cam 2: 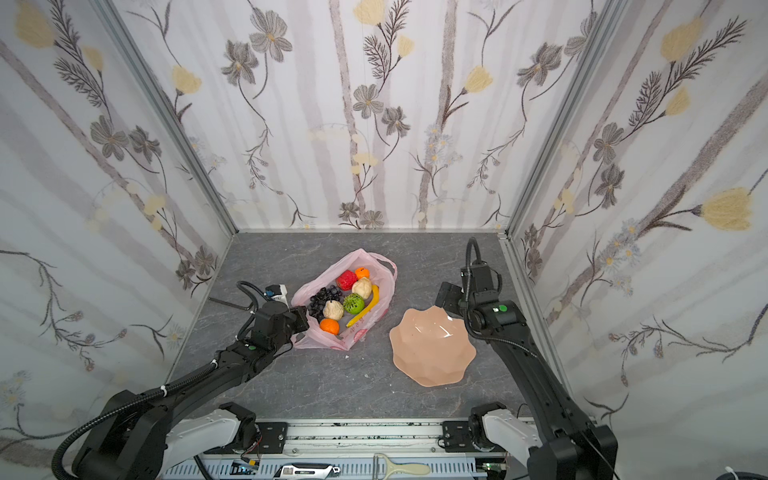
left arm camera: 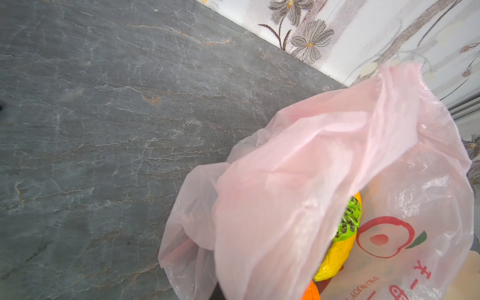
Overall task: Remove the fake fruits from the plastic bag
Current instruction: 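Release the bowl and move the right gripper over the bag opening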
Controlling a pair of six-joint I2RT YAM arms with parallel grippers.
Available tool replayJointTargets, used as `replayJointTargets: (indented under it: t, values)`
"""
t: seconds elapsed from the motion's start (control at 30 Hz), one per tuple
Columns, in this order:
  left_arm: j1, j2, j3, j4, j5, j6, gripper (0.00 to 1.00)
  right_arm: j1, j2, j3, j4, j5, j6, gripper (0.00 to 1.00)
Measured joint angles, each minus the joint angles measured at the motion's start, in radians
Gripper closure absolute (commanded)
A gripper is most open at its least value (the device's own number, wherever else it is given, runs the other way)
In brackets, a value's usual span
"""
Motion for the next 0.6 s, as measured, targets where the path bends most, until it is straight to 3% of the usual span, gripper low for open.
replayJointTargets:
  t: [0.23, 0.4, 0.6]
  values:
    - [0.000, 0.006, 0.000, 0.001, -0.004, 0.010, 0.89, 0.121, 0.348, 0.185, 0.040, 0.109, -0.090, 0.01]
    - [0.000, 0.009, 0.000, 0.001, -0.007, 0.011, 0.89, 0.202, 0.498, 0.276, 0.049, 0.098, -0.129, 0.01]
    - [0.000, 0.018, 0.000, 0.008, -0.008, 0.011, 0.89, 0.210, 0.633, 0.306, 0.052, 0.092, -0.145, 0.01]
